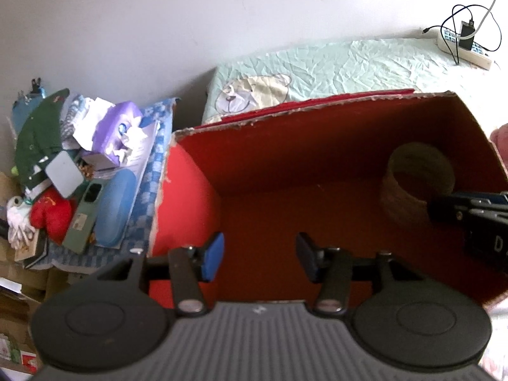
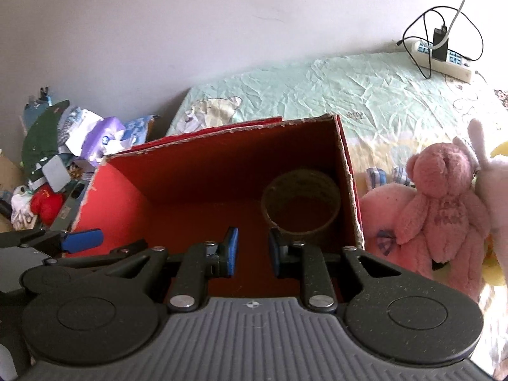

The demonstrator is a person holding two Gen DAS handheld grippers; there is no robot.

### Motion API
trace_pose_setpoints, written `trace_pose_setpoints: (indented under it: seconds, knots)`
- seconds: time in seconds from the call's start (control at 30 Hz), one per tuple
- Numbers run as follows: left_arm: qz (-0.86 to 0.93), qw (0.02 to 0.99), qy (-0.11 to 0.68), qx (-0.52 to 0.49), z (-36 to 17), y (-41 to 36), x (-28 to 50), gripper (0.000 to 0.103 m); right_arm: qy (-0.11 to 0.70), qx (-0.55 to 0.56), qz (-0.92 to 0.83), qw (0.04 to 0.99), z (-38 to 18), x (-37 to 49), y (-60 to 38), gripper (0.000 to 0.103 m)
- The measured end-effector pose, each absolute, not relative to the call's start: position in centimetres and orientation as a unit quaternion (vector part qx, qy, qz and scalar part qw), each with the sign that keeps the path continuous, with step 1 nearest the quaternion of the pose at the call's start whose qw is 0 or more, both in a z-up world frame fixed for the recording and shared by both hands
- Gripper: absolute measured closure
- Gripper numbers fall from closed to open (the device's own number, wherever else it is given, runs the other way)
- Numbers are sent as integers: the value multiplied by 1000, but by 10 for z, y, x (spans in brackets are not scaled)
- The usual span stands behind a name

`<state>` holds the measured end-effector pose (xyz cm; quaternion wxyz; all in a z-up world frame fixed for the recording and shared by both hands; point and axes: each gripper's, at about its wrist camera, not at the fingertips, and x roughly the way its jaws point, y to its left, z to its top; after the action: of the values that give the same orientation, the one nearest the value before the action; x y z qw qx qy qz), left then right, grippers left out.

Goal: Organize objects
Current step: 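Withdraw the right gripper from the box back toward the table objects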

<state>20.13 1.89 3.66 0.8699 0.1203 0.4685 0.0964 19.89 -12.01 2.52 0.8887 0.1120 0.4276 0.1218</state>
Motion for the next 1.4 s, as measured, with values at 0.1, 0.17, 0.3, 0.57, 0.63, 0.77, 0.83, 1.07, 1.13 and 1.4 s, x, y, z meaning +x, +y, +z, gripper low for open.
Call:
trace_pose_setpoints:
  seconds: [0.1,0.17,0.3,0.57,0.63,0.77,0.83,1.07,1.13,1.4]
  knots:
    - [104,872,462,121,42,14,192,48,422,112,135,889,28,192,-121,80]
    - [111,873,459,121,46,11,186,48,420,111,143,889,30,188,-122,80]
    - [123,875,454,116,52,5,174,48,412,104,156,892,36,179,-127,80]
    - [139,875,451,111,60,-15,155,48,406,106,177,890,40,166,-146,80]
    - [142,874,452,108,60,-21,152,48,407,109,182,889,40,162,-152,80]
    - [144,872,457,99,59,-30,144,46,407,116,193,885,41,157,-164,80]
    - [147,870,460,96,57,-35,141,46,407,118,199,884,41,154,-169,80]
    - [162,873,451,92,59,-53,128,46,401,133,223,878,39,143,-188,80]
    - [167,874,446,94,60,-58,123,46,400,138,230,876,38,140,-194,80]
    - [161,874,454,69,51,-60,106,46,421,145,265,855,18,126,-209,76]
